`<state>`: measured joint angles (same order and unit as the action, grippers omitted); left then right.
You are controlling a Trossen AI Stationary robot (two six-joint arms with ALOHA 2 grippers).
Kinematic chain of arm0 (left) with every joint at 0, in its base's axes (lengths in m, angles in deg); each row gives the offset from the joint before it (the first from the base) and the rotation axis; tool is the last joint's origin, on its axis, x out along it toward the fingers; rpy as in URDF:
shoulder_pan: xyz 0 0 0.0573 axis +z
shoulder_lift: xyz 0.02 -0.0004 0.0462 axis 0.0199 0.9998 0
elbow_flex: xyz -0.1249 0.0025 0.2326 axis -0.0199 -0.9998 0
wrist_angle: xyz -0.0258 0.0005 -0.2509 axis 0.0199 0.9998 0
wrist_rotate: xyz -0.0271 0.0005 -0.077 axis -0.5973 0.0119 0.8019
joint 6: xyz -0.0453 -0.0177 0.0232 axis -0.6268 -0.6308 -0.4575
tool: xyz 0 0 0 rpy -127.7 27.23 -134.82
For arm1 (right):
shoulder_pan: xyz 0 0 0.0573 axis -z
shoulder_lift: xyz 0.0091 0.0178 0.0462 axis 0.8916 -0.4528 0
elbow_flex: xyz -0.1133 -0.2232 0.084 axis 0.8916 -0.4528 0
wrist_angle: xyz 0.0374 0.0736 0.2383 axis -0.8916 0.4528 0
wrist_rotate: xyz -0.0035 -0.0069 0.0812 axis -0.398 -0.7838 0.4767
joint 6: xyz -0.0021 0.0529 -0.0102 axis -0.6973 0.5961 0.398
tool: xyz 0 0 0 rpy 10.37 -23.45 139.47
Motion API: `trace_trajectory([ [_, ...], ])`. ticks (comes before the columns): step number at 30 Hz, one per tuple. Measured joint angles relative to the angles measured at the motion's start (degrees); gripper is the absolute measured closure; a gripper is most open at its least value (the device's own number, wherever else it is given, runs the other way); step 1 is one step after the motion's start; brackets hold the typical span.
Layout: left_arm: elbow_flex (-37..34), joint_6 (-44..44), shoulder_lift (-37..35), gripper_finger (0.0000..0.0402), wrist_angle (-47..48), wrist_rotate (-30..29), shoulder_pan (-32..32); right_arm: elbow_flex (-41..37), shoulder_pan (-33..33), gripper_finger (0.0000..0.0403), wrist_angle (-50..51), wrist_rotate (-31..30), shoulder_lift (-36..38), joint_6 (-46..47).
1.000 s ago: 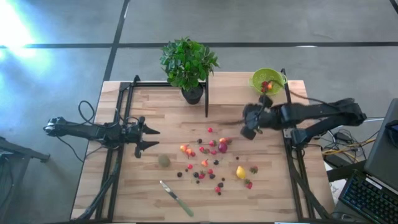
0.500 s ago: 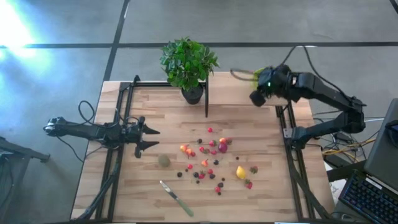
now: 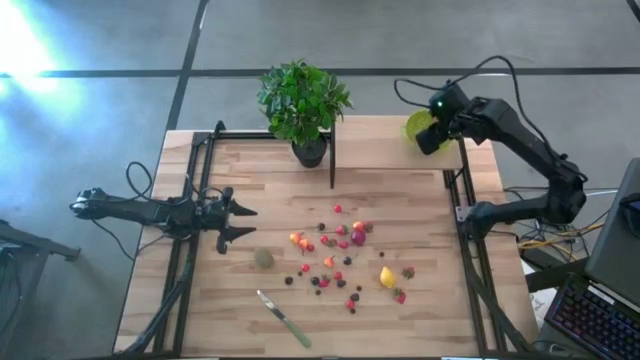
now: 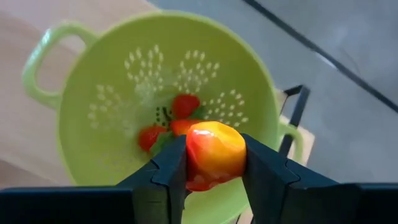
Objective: Pick & Place Fruit
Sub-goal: Put the pear into the green strainer bowl on the shelf, then put the strawberry into the green strainer bowl on the shelf
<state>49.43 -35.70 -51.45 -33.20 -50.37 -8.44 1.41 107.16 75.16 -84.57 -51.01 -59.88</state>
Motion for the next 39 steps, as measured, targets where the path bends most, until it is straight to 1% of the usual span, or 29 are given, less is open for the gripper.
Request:
trace_trajectory([
  [5, 0.0, 0.0, 0.0, 0.0172, 0.0, 0.0, 0.0, -3.0, 1.8, 0.0267, -0.7, 1.0, 0.0, -0.9],
  [11, 0.0, 0.0, 0.0, 0.0172, 0.0, 0.0, 0.0, -4.7, 2.9, 0.0286, -1.0, 1.0, 0.0, -1.7],
  [14, 0.0, 0.0, 0.0, 0.0172, 0.0, 0.0, 0.0, -5.4, 3.5, 0.0286, -1.1, 0.7, 0.0, -1.8],
  [20, 0.0, 0.0, 0.0, 0.0172, 0.0, 0.0, 0.0, -6.0, 4.3, 0.0256, -1.4, 0.5, 0.0, -1.9],
  [31, 0.0, 0.0, 0.0, 0.0172, 0.0, 0.0, 0.0, -5.6, 4.3, 0.0216, -2.5, 0.5, 0.0, -1.8],
  [35, 0.0, 0.0, 0.0, 0.0172, 0.0, 0.0, 0.0, -3.5, 4.2, 0.0209, -3.8, 0.5, 0.0, -2.4],
  [39, 0.0, 0.0, 0.0, 0.0172, 0.0, 0.0, 0.0, -0.8, 2.5, 0.0216, -4.1, 1.5, 0.2, -3.2],
])
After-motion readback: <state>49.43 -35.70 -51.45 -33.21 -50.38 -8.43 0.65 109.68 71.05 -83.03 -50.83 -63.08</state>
